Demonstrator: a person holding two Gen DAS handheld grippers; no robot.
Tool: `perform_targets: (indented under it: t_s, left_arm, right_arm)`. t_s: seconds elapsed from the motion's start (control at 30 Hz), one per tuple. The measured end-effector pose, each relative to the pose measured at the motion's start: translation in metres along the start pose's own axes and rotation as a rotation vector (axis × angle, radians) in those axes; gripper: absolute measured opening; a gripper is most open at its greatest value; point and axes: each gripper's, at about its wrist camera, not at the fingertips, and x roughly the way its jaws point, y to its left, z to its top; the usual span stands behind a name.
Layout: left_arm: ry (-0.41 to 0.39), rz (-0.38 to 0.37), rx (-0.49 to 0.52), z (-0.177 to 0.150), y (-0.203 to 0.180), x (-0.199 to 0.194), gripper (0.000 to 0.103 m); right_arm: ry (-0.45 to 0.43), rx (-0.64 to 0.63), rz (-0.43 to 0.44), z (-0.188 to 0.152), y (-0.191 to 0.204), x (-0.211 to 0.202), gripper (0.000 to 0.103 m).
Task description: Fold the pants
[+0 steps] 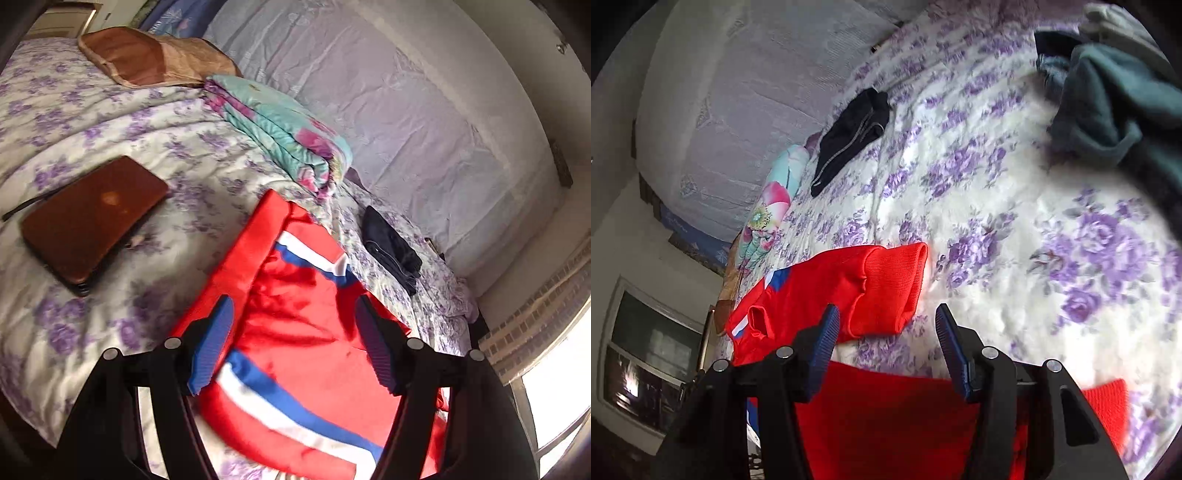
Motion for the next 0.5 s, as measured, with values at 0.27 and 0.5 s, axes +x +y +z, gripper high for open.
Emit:
perform_targets:
  t_s: [0.27,0.5]
  left_arm:
    - [0.109,0.038,-0.058,0.015,0.006,0.074,0.066]
    - [0.061,0.09,-0.088,0.041,0.012,0.075,0.067]
  right_arm:
    - [0.105,-0.029,-0.055,0.014,0.014,0.047,0.051]
    - [0.057,-0.136,-0.091,0.021,0.027,0.058,0.015]
